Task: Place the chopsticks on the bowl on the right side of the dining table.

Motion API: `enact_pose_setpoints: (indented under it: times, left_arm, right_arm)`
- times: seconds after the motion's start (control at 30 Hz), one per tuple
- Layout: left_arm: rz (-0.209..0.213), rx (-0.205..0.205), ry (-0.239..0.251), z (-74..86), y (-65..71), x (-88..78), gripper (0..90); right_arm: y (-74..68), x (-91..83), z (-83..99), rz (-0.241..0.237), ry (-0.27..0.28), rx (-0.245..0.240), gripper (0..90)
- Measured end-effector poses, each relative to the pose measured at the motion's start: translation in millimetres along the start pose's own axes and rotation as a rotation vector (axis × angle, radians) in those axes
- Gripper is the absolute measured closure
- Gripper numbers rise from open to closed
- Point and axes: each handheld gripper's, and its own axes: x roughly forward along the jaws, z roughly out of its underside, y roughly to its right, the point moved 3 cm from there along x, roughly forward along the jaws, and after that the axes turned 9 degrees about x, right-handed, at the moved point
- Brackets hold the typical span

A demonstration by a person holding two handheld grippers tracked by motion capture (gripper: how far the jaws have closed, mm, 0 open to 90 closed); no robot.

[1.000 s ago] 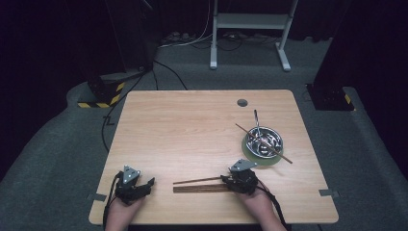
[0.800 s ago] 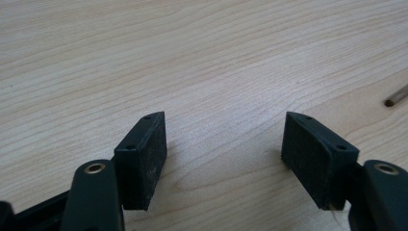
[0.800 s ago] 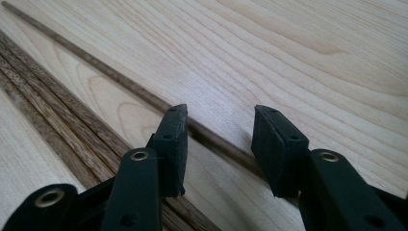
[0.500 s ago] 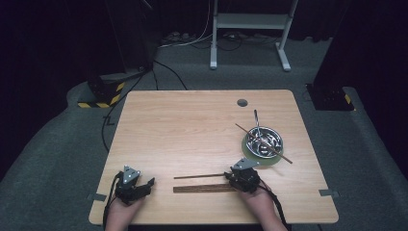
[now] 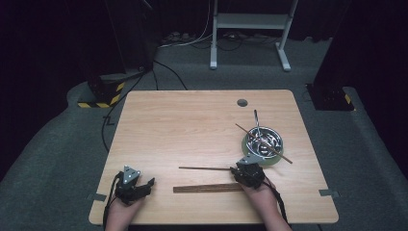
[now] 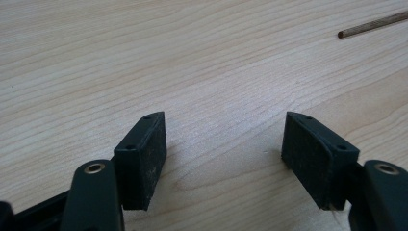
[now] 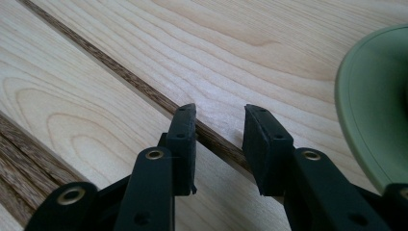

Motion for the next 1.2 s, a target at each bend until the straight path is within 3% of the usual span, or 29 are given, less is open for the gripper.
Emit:
enact_pose_setpoints:
  times: [0.23, 0.33, 0.47, 0.57, 0.93, 1.13, 1.2]
  left_arm:
    - [0.01, -0.01, -0.001, -0.2, -0.3, 0.2, 32.3]
    - [0.011, -0.009, -0.004, -0.2, -0.1, 0.0, 32.2]
    - [0.021, -0.02, 0.004, -0.4, 1.2, 0.8, 31.9]
    - [0.022, -0.007, -0.009, 0.1, 0.7, -0.1, 31.7]
    - [0.04, 0.022, -0.028, 0.5, -0.1, -1.0, 31.8]
    - [0.04, 0.023, -0.028, 0.6, -0.1, -1.0, 31.9]
    - [0.038, 0.023, -0.028, 0.6, 0.0, -1.0, 31.9]
  right_arm:
    - [-7.2, 4.1, -6.3, -0.042, -0.041, -0.046, 62.8]
    - [-12.1, 9.2, -12.9, -0.076, -0.064, -0.105, 62.8]
    - [-19.9, 16.2, -21.2, -0.118, -0.095, -0.152, 64.1]
    - [-24.8, 21.3, -26.8, -0.133, -0.11, -0.173, 66.8]
    - [-30.7, 32.6, -40.7, -0.124, -0.14, -0.197, 78.3]
    - [-26.1, 34.9, -43.8, -0.146, -0.149, -0.144, 81.0]
    - [-24.0, 35.7, -45.1, -0.148, -0.147, -0.135, 76.9]
